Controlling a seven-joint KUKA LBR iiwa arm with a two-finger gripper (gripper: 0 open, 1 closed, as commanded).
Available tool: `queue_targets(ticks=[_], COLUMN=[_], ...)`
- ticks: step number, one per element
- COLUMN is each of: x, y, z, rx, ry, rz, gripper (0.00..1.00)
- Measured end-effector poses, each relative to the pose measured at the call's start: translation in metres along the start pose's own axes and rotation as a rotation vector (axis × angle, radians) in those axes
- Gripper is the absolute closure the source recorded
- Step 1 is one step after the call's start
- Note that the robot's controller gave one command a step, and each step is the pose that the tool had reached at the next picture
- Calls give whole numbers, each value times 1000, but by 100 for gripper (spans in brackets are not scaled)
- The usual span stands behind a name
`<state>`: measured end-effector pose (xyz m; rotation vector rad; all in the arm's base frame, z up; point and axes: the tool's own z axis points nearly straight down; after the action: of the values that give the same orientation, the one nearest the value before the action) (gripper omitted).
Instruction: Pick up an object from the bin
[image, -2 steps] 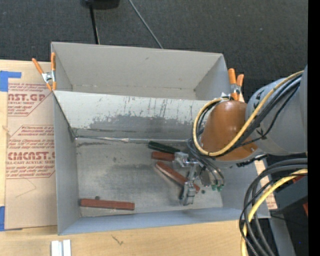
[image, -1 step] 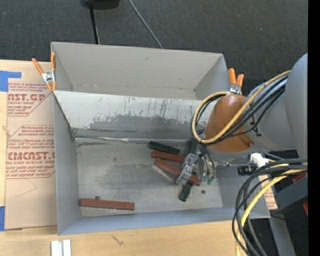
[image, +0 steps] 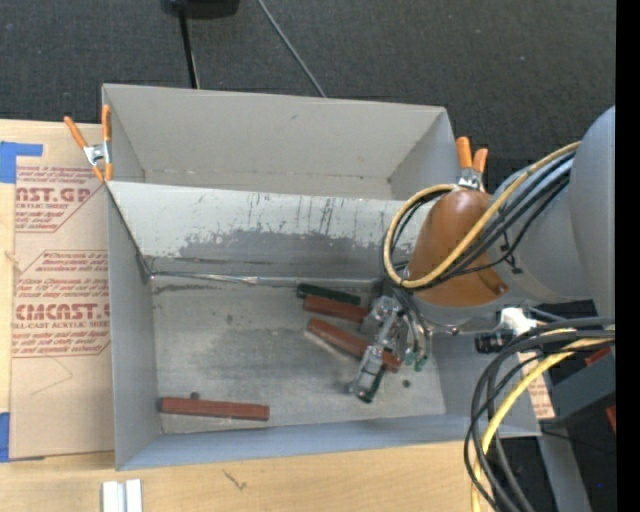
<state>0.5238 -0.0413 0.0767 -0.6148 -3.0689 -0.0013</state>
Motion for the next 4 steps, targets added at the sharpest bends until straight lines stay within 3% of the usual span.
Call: queue_targets(ticks=[1,2,4], x=[-2,-2,-5], y=[0,0,11], z=[-1,-1,-48], rx=[-2,-2,-4], ry=[-11,-11,-14], rz=[1,1,19], gripper=[100,100,100])
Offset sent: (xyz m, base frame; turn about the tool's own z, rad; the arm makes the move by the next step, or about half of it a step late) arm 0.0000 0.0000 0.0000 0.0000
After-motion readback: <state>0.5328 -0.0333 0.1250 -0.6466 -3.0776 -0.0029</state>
